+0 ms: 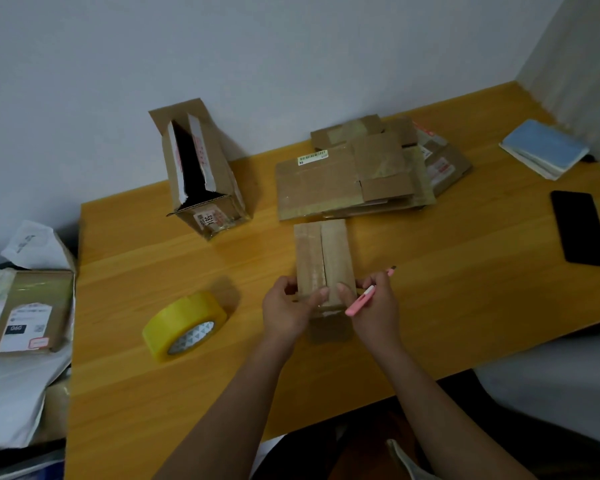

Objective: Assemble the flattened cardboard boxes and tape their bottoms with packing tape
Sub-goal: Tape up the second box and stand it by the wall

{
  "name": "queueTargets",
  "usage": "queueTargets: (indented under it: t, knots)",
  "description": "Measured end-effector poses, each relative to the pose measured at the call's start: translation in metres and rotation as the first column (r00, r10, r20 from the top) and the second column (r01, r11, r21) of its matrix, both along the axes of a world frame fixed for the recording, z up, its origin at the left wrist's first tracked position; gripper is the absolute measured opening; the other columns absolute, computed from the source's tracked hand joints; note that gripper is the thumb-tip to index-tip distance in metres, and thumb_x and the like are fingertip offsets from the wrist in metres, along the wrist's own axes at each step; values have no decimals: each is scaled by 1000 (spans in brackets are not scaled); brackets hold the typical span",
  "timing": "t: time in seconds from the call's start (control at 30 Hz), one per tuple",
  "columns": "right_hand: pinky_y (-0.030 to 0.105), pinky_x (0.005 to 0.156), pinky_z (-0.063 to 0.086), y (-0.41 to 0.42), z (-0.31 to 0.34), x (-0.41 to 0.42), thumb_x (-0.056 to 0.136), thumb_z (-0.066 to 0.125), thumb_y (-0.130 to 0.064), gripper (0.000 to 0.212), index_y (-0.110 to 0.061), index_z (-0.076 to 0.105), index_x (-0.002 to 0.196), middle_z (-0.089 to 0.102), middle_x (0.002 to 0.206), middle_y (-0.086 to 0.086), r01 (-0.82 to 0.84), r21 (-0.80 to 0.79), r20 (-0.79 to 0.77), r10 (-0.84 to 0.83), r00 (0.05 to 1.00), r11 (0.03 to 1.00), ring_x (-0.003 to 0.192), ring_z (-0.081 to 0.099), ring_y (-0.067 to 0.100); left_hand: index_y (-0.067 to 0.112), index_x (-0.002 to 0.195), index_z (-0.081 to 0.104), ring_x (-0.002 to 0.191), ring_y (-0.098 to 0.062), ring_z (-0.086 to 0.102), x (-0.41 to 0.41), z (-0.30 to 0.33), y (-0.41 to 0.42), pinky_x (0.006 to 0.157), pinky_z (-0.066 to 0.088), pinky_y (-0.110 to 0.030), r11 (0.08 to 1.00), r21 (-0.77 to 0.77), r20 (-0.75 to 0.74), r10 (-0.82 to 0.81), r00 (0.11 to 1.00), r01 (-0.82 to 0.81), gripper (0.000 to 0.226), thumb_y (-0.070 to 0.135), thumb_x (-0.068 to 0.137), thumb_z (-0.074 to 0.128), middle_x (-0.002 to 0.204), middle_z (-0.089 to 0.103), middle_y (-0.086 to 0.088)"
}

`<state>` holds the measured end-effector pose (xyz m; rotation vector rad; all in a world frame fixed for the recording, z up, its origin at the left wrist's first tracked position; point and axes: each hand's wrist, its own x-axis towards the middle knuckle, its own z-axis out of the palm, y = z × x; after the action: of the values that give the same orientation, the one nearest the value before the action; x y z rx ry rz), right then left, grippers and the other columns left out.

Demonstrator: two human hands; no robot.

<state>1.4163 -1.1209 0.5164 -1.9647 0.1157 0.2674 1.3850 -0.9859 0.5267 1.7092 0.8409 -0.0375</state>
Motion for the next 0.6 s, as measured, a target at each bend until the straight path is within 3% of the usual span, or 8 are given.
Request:
queueTargets:
  t: [0.13, 0.23, 0.37, 0.5, 0.6]
  knots:
    - [21, 49, 39, -3, -1, 2, 88, 70, -31, 35, -8, 43, 90, 53, 78, 1, -33, -18, 18, 33, 999, 999, 64, 52, 13, 9, 101, 68, 87, -12, 63, -5, -6, 9, 65, 51, -16, 996, -94, 57, 11, 998, -5, 24, 22, 82, 76, 97, 67, -1]
    - [23, 53, 43, -5, -2, 3, 88, 69, -31, 35, -9, 43, 90, 55, 82, 2, -46, -12, 7, 46, 999, 999, 69, 54, 13, 12, 104, 72, 98, -21, 67, -9, -13, 19, 84, 56, -34, 976, -216, 66, -10, 998, 24, 21, 22, 85, 74, 103, 70, -6]
    - [19, 51, 40, -6, 0, 2, 89, 68, -30, 35, -7, 42, 90, 53, 83, 0, -58, 2, -4, 58, 998, 998, 69, 51, 12, 9, 118, 68, 101, -17, 66, -9, -6, 26, 82, 55, -24, 909, -414, 40, -29, 999, 43, 27, 11, 91, 64, 112, 71, -5]
    - [37, 61, 46, -13, 2, 3, 90, 68, -28, 32, -13, 40, 85, 51, 84, 3, -24, 44, -32, 26, 999, 999, 72, 50, 19, 6, 110, 70, 109, -27, 64, -20, -9, 31, 91, 53, -30, 921, -390, -79, -35, 996, 1, 23, -2, 94, 55, 115, 69, -12]
    - [36, 62, 43, -18, 3, 9, 89, 69, -29, 34, -17, 38, 81, 50, 86, 6, -31, 59, -73, 36, 997, 998, 73, 48, 18, 10, 113, 69, 110, -26, 64, -29, -10, 27, 87, 54, -33, 887, -458, -125, 3, 992, -60, 22, 6, 97, 54, 119, 68, -9]
